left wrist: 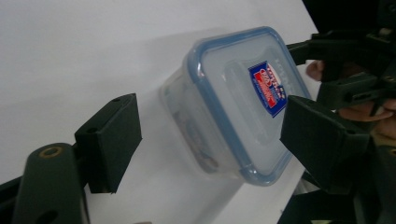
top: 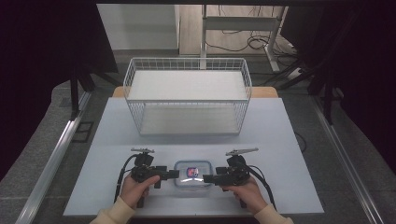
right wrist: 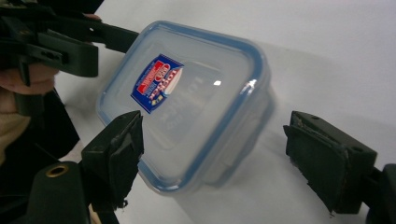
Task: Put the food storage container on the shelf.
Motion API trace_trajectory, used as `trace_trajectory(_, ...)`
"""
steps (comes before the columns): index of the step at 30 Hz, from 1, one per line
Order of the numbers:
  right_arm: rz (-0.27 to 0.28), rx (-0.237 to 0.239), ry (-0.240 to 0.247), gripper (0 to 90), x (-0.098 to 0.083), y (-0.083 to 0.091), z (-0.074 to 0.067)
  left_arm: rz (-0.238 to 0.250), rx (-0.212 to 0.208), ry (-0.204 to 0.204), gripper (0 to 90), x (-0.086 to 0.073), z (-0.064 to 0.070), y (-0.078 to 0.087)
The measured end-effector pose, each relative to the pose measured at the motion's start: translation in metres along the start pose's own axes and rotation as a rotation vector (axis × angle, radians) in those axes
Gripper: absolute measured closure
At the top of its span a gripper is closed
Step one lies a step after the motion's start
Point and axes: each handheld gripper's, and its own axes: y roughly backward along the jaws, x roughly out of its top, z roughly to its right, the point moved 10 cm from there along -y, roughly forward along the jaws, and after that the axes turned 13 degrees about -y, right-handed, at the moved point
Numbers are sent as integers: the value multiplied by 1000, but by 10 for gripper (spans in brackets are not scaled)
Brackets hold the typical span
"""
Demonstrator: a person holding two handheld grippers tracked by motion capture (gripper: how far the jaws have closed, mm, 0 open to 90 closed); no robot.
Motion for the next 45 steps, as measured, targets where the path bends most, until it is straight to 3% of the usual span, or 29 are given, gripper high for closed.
trace_trajectory(1,-1,16,-21,194,1,-3,-1,1,-16,12,232,-1,1,-1)
trace_trajectory(8,-6,45,-52,216,0,-7,-4,3,-32,28,244,-2,2,-3)
trace_trajectory(9,-8,50,-60,217,-1,-8,-4,2,-56,54,245,-4,3,-6)
trace_trajectory(10,-9,51,-65,222,-1,-9,-5,2,-56,54,249,-4,3,-6)
trace_trajectory(11,-8,54,-71,224,-2,-9,-5,-2,-96,87,258,-7,3,-9)
trace_trajectory(14,-5,48,-77,232,-2,-10,-5,-4,-98,95,279,-8,2,-10)
trace_trajectory(18,-10,38,-103,330,-3,-10,-2,-14,-121,98,394,-9,4,-12)
trace_trajectory(24,-13,107,-203,426,-3,-7,2,-12,-108,102,457,-8,5,-9)
trace_trajectory(29,14,95,-180,453,-5,-3,-1,-4,-89,83,481,-9,10,-5)
trace_trajectory(45,59,96,-172,493,-9,3,-6,12,-67,59,511,-10,16,-1)
